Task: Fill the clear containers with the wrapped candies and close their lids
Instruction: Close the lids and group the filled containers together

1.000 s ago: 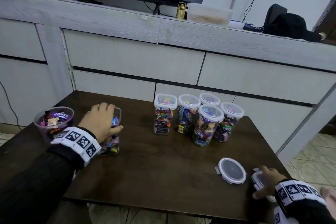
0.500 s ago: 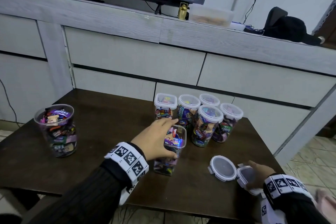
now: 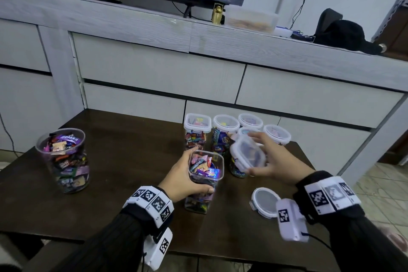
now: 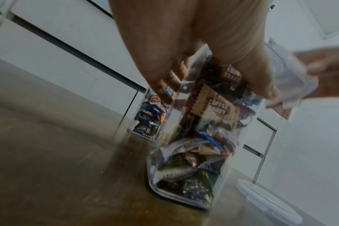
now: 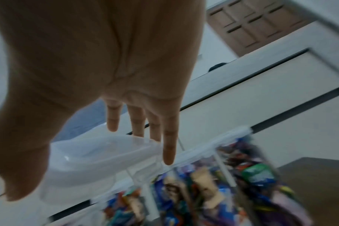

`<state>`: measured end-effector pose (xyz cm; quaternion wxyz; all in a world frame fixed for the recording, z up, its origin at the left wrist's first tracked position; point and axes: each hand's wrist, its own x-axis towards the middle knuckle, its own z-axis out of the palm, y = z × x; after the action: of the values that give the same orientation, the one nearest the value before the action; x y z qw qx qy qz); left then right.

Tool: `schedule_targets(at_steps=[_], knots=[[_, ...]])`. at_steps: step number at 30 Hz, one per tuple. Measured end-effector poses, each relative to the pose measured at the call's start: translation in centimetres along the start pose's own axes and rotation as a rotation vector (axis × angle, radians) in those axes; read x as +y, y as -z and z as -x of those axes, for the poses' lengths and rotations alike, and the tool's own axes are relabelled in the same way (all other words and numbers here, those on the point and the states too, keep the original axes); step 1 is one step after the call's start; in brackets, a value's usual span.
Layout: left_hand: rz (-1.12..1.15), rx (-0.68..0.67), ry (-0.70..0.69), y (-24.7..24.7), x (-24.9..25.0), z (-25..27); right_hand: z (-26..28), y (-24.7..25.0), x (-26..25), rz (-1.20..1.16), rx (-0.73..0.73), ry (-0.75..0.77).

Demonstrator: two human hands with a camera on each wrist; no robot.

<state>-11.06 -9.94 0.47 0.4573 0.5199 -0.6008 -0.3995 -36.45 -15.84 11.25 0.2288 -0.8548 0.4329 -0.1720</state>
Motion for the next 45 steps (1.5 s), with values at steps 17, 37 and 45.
schedule_targets(at_steps=[17,37,45], knots=[[0.083,0.019,-0.063,-0.9,0.0,-0.1,-3.4,-6.2,-6.3,0.147,-0.415,0.121],[0.158,0.017,-0.141,-1.1,-0.5,0.1,-2.9,-7.6,-4.6,0.052,-0.22,0.249],[-0.017,-0.046,-0.03,0.7,-1.1,0.5,-2.7,-5.7,-4.2,0.35,-0.284,0.209]])
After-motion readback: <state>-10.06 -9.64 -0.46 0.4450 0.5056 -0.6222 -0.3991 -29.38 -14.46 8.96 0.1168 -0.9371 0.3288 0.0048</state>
